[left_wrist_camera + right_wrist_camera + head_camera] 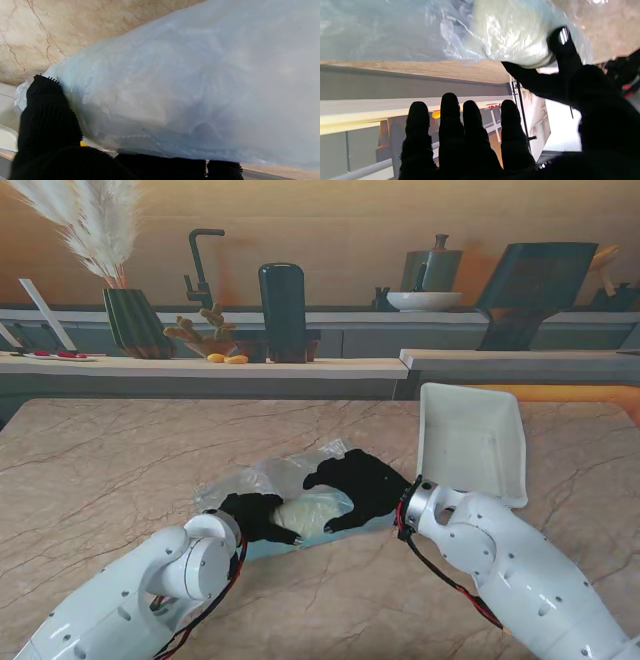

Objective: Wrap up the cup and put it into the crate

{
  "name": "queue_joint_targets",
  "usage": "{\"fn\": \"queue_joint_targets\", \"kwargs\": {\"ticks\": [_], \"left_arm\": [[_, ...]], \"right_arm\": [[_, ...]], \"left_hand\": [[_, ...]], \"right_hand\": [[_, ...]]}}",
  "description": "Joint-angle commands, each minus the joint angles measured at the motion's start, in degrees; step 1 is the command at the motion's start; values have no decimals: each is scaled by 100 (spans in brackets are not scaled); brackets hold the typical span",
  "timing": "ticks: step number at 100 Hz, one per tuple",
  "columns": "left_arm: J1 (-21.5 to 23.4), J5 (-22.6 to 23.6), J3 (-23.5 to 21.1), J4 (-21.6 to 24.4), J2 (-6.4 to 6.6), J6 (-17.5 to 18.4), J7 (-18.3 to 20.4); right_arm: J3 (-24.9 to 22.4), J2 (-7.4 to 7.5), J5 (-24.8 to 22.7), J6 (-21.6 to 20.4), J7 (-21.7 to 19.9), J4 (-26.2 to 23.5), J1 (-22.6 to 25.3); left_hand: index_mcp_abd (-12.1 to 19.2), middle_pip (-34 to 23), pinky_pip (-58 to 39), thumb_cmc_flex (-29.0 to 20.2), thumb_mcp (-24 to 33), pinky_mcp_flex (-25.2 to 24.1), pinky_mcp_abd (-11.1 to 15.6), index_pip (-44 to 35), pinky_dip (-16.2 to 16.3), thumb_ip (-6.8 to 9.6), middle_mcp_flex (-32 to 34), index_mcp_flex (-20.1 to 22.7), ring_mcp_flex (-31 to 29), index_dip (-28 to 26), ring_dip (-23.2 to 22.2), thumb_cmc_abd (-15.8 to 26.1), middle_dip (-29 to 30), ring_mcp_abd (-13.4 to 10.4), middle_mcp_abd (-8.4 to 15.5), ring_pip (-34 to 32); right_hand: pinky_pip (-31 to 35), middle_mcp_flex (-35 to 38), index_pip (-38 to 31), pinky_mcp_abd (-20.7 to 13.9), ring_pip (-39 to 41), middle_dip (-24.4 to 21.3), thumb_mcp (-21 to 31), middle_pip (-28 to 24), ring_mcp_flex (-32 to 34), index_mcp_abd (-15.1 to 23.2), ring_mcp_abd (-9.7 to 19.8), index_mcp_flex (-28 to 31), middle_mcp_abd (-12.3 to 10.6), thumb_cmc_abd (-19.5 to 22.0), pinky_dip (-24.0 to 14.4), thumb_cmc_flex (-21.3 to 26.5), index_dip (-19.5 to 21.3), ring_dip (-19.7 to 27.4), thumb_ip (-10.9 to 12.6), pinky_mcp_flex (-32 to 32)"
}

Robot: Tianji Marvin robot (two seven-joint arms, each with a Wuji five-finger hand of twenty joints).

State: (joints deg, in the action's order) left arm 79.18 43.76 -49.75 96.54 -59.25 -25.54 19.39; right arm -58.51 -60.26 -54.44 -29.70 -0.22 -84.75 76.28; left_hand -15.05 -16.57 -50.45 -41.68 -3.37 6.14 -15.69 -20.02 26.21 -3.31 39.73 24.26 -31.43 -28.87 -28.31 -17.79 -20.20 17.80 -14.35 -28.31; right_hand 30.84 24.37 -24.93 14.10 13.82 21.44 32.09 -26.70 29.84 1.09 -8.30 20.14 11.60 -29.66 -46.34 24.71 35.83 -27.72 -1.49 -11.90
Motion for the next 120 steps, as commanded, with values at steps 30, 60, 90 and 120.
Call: {"fn": "queue_joint_targets", "kwargs": {"ticks": [30, 60, 90, 120], "left_arm": [[-70, -880, 82, -405, 61, -422, 517], [215, -739, -293, -397, -135, -407, -308], [1006, -30, -1169, 193, -271, 278, -1198], [1717, 1297, -1405, 729, -131, 1533, -1250]], "right_arm": [[1217, 273, -1120, 719, -303, 110, -459], [3601, -25, 153, 1209, -277, 1577, -2312], [4944, -446, 1876, 1592, -1592, 2234, -3410], [5330, -567, 3163, 1997, -2737, 2267, -3796]], "left_hand": [[882, 154, 261, -1017, 203, -359, 64, -811, -105, 97, -505, 1726, 498, 307, 146, 1213, 141, 158, 86, 327], [392, 257, 222, 346, 188, -389, -129, 154, -1, 138, -767, 1028, 597, 526, 62, 436, 59, 252, -101, 312], [359, 361, 259, 350, 295, -468, -205, 465, -26, 159, -937, 873, 738, 616, 77, 378, 55, 293, -141, 396], [552, 428, 625, -165, 287, -458, -237, 485, -192, 145, -954, 667, 704, 538, 211, 426, 89, 208, -88, 660]], "right_hand": [[-771, -1019, 680, 170, -860, -454, 618, 338, -1257, -834, -324, -743, 224, -366, 358, -47, -412, 904, 52, 609], [-261, -845, 744, 118, -87, -375, 1016, -207, -328, -936, -168, -508, 335, -456, 216, 348, -180, 563, 203, -21], [2644, 700, -241, -644, 2796, 569, 2334, -1698, 1178, -639, 69, 638, 173, 32, -395, 1814, 102, -1107, 1563, -955], [4382, 1749, -747, -812, 4129, 978, 3301, -2073, 1952, -469, -204, 1302, 246, -647, -536, 2343, -40, -1703, 679, -1377]]}}
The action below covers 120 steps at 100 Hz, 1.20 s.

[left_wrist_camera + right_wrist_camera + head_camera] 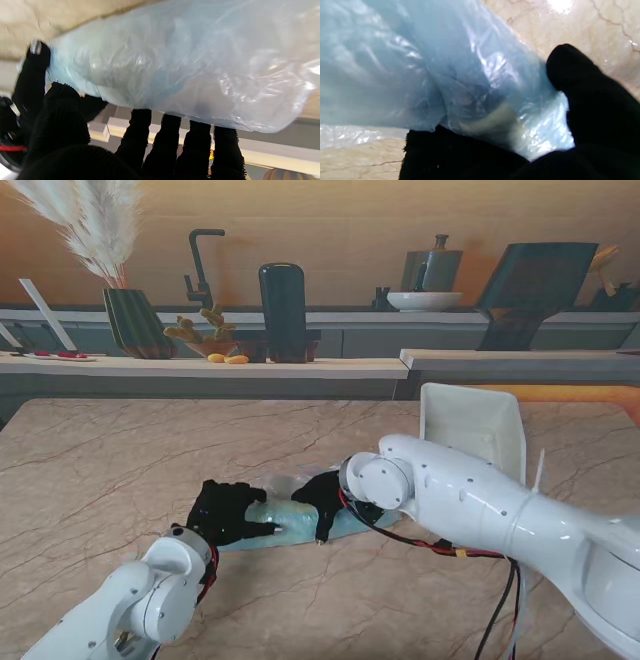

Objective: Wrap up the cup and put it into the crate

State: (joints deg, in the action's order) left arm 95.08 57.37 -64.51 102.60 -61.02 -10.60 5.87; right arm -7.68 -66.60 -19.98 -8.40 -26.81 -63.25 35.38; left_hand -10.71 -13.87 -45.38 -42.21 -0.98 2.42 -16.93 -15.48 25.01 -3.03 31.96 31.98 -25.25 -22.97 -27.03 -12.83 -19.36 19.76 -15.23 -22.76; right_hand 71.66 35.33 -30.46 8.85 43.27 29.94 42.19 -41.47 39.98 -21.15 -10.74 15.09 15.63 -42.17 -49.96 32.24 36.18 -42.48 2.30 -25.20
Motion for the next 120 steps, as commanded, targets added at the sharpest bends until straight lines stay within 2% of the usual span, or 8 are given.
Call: {"fn": "queue_joint_targets", "kwargs": {"ticks": [1, 32, 51, 60, 65, 83, 88, 120], "left_arm": [[136, -21, 78, 130, 50, 63, 107], [47, 710, 559, -21, 140, 491, 4], [-297, 1097, 1001, -300, 202, 237, 256], [-433, 1090, 1118, -385, 208, 65, 404], [-500, 1060, 1164, -423, 211, -30, 504], [-749, 807, 1288, -548, 227, -366, 971], [-821, 651, 1316, -577, 232, -463, 1106], [-1216, -415, 1436, -720, 259, -1121, 1666]], "right_arm": [[252, 69, -273, -138, -89, 115, 289], [130, 137, 234, 209, -521, -15, 275], [18, 184, 494, 378, -731, -92, 285], [-7, 213, 557, 445, -806, -115, 281], [-46, 230, 591, 475, -835, -121, 295], [-371, 358, 585, 561, -842, -292, 485], [-510, 434, 493, 571, -824, -425, 573], [-2736, 833, -870, 352, -418, -1870, 2269]], "left_hand": [[127, 158, 119, -113, 46, -85, -113, 29, -72, 116, -174, -108, 83, -53, 85, -69, 5, 11, 9, 109], [206, 125, 218, -288, 75, -52, -101, 11, -90, 118, -177, -267, 41, -59, 94, -132, 2, -67, 65, 167], [203, -268, 226, -627, 171, 139, 48, -499, -63, 122, 871, 252, -714, -249, 39, -211, -98, -249, 180, -92], [236, -427, 104, -732, 261, 207, 102, -801, -68, 129, 1164, 491, -958, -333, 100, -251, -96, -279, 226, -208], [260, -514, 23, -798, 357, 216, 115, -1031, -66, 136, 1278, 605, -1036, -405, 130, -290, -103, -299, 256, -303], [336, -644, -90, -822, 869, 235, 146, -1503, -90, 136, 1433, 744, -1130, -495, 217, -397, -116, -335, 343, -470], [345, -638, -100, -386, 1785, 225, 132, -1618, -132, 50, 1426, 735, -1103, -425, 248, -569, -128, -328, 345, -484], [362, -552, -37, -599, 1188, 128, 121, -1741, -155, 14, 1305, 827, -907, -590, 146, -263, -131, -235, 282, -387]], "right_hand": [[304, 664, -194, -288, 1191, 131, 2299, -597, 945, 1756, 45, 1811, -157, 597, -171, 1589, -75, -225, 296, -53], [411, 686, -118, -326, 1360, 246, 2153, -590, 900, 1800, 74, 1748, -165, 633, -136, 1550, -112, -277, 124, -4], [389, 614, -3, -340, 1343, 267, 2025, -545, 792, 1838, 76, 1613, -187, 701, -131, 1477, -141, -274, 121, 97], [201, 495, 140, -297, 1127, 217, 1474, -417, 673, 1843, 134, 1527, -197, 997, -83, 1207, -130, -229, 491, 208], [-32, 309, 271, -217, 887, 73, 435, -359, 530, 1829, 139, 1423, -203, 1519, -16, 813, -134, -96, 749, 352], [-1846, -171, 727, 410, -528, -423, -945, 495, -27, 1785, 28, 1088, -159, 1566, 712, -144, -158, 531, -12, 1082], [-2400, -263, 821, 553, -925, -534, -1077, 714, -151, 1787, 9, 1019, -163, 1673, 860, -293, -138, 684, -132, 1232], [-3948, -546, 1026, 862, -2273, -793, -1265, 1389, -668, 1883, -47, 983, -124, 1942, 599, -614, -133, 1079, -245, 1483]]}}
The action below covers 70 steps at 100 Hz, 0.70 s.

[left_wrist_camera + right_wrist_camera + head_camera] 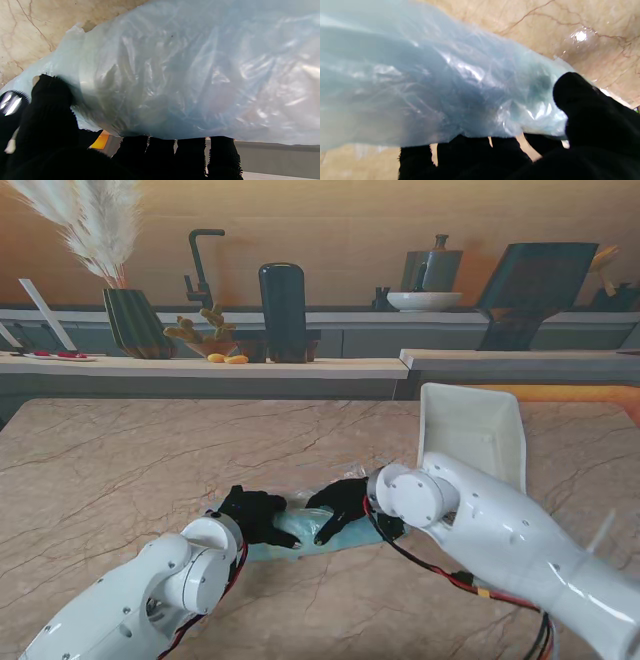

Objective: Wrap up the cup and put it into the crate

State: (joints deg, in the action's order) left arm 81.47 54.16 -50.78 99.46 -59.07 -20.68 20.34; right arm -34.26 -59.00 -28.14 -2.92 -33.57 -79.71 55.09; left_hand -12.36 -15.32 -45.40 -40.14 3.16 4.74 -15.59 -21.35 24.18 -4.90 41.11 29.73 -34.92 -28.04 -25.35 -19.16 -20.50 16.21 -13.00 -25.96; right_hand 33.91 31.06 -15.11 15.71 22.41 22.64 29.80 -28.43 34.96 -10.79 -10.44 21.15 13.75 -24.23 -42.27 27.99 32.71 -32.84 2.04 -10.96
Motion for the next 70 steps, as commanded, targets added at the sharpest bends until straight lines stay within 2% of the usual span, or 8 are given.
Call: {"fn": "queue_joint_targets", "kwargs": {"ticks": [1, 6, 19, 29, 39, 50, 61, 70], "left_arm": [[134, -133, 62, -407, 66, -130, 239], [66, -403, 64, -421, 76, -261, 341], [-145, -1117, 94, -531, 69, -606, 420], [-303, -1563, 109, -585, 83, -808, 561], [-426, -1988, 97, -622, 97, -984, 690], [-475, -2333, 27, -678, 76, -1107, 676], [-506, -2760, -91, -772, 55, -1149, 710], [-508, -3021, -164, -857, 17, -1189, 655]], "right_arm": [[-160, 74, -125, -231, 303, -268, 371], [-576, 70, -502, -411, 581, -495, 761], [-1395, -1, -1401, -1041, 1594, -892, 1624], [-1789, -71, -1979, -1451, 2434, -1099, 2148], [-2026, -69, -2547, -1695, 2887, -1278, 2511], [-2076, -19, -3207, -1641, 3159, -1366, 2712], [-1780, 50, -3918, -1313, 3412, -1199, 2576], [-1317, 70, -3971, -963, 3333, -916, 2224]], "left_hand": [[524, -400, -32, -797, 762, -106, -17, -1147, -74, 200, 384, 1050, 67, -79, -19, 399, -13, 120, 54, -60], [502, -354, 0, -1119, 18, -128, 13, -1081, -89, 276, 347, 1054, 116, -57, 2, 670, 15, 130, 31, -15], [440, -301, -16, -1094, -142, -213, 73, -976, -64, 299, 245, 1128, 273, 10, -15, 843, 30, 200, -56, -12], [451, -252, -1, -1078, -214, -241, 85, -923, -63, 302, 163, 1147, 362, 38, 0, 935, 48, 223, -80, 30], [444, -204, 35, -1111, -259, -292, 111, -843, -68, 310, 76, 1132, 469, 71, 18, 986, 67, 243, -95, 83], [447, -177, 57, -1166, -317, -298, 112, -789, -58, 318, 42, 1183, 497, 88, 21, 978, 77, 249, -101, 102], [479, -166, 83, -1251, -332, -316, 107, -767, -54, 327, 36, 1188, 535, 82, 30, 950, 78, 247, -62, 140], [428, -155, 129, -1232, -368, -356, 122, -740, -53, 331, -3, 1156, 581, 79, 26, 887, 74, 263, -95, 157]], "right_hand": [[-182, -129, -512, 178, -202, -64, -27, 91, -181, 846, -80, 380, 68, 149, -175, -193, 214, 121, -220, 61], [-277, -157, -536, 190, -353, -71, -11, 123, -216, 862, -77, 391, 58, 127, -248, -233, 228, 192, -224, 48], [-357, -195, -615, 217, -456, -62, 53, 107, -151, 914, -45, 373, 25, 23, -327, -337, 275, 256, -225, -30], [-360, -164, -713, 239, -339, -20, 171, -31, -70, 935, -35, 334, 16, -120, -392, -447, 322, 196, -230, -155], [-360, -257, -708, 217, -295, -19, 254, -68, -108, 852, -8, 210, 11, -235, -415, -452, 312, 181, -227, -182], [-420, -546, -622, 202, -348, -51, 351, -42, -335, 660, -33, 6, 65, -427, -415, -395, 260, 222, -223, -83], [-447, -868, -546, 219, -400, -77, 479, -41, -568, 531, -73, -122, 180, -716, -421, -39, 223, 272, -199, -45], [-493, -1266, -456, 167, -481, -114, 523, -85, -888, 455, -69, -301, 244, -798, -411, 88, 204, 367, -186, 53]]}}
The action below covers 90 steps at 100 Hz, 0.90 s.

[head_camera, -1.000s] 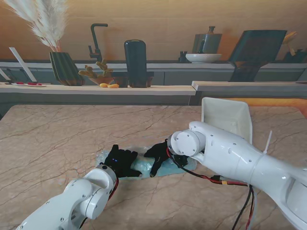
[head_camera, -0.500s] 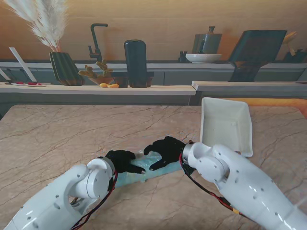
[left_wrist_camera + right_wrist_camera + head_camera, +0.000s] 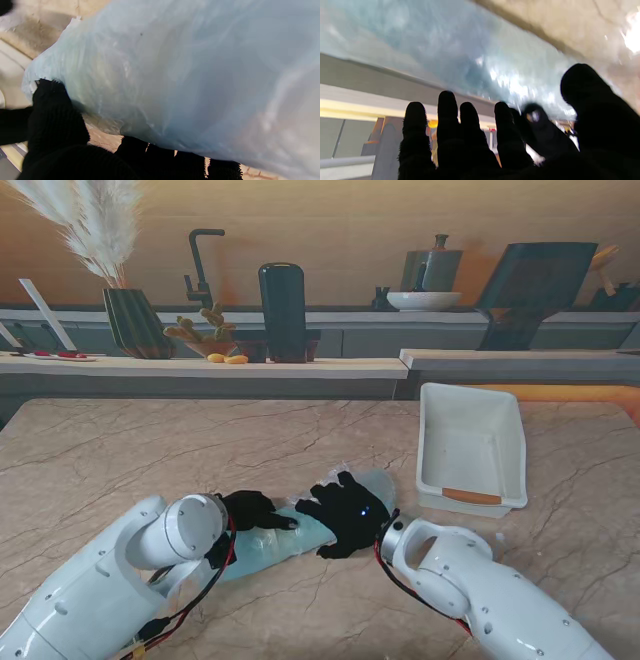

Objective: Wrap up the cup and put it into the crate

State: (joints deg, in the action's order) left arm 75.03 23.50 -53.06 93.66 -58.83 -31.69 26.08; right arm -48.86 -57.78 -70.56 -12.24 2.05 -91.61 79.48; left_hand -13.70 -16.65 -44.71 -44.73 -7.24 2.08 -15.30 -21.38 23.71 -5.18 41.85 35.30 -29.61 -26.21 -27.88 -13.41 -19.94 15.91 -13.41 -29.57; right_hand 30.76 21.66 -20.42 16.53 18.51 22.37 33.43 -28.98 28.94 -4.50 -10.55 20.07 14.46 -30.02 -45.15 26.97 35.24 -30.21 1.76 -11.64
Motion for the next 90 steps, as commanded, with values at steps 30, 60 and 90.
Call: {"fn": "queue_joint_targets", "kwargs": {"ticks": [30, 60, 90], "left_arm": [[394, -111, -330, -350, -150, 225, -377], [1256, 1031, -832, -68, -451, 1529, -2243], [1464, 2466, -962, 157, -125, 3574, -1690]], "right_arm": [[2516, -226, 1543, 366, -786, 1645, -2204], [3751, -544, 2989, 590, -1698, 2324, -3304], [3944, -545, 4406, 1023, -2918, 2317, -3737]], "left_hand": [[232, 167, 414, -21, 594, -276, 59, 422, 69, 353, -1038, -755, 663, 245, 280, 89, -104, 290, -162, 808], [359, 400, 574, 237, 647, -237, -167, 975, 157, 362, -1538, -1355, 795, 455, 280, -15, -32, 292, -145, 970], [702, 629, 1238, 83, 727, -74, -234, 810, -9, 350, -1675, -1299, 807, 483, 534, -223, 167, -22, 83, 1503]], "right_hand": [[437, -300, -134, -80, 864, -7, 1022, -769, 24, -201, 70, -65, 163, -124, -338, 925, 135, -190, 778, -221], [4164, 2050, -2418, -767, 3749, 1006, 3073, -1928, 1676, 767, -8, 1805, -135, -387, -367, 1945, -49, -1460, 450, -956], [4650, 2477, -2817, -792, 4283, 1215, 3499, -2162, 1940, 930, -51, 2233, -142, -703, -341, 2233, -14, -1548, -14, -1103]]}}
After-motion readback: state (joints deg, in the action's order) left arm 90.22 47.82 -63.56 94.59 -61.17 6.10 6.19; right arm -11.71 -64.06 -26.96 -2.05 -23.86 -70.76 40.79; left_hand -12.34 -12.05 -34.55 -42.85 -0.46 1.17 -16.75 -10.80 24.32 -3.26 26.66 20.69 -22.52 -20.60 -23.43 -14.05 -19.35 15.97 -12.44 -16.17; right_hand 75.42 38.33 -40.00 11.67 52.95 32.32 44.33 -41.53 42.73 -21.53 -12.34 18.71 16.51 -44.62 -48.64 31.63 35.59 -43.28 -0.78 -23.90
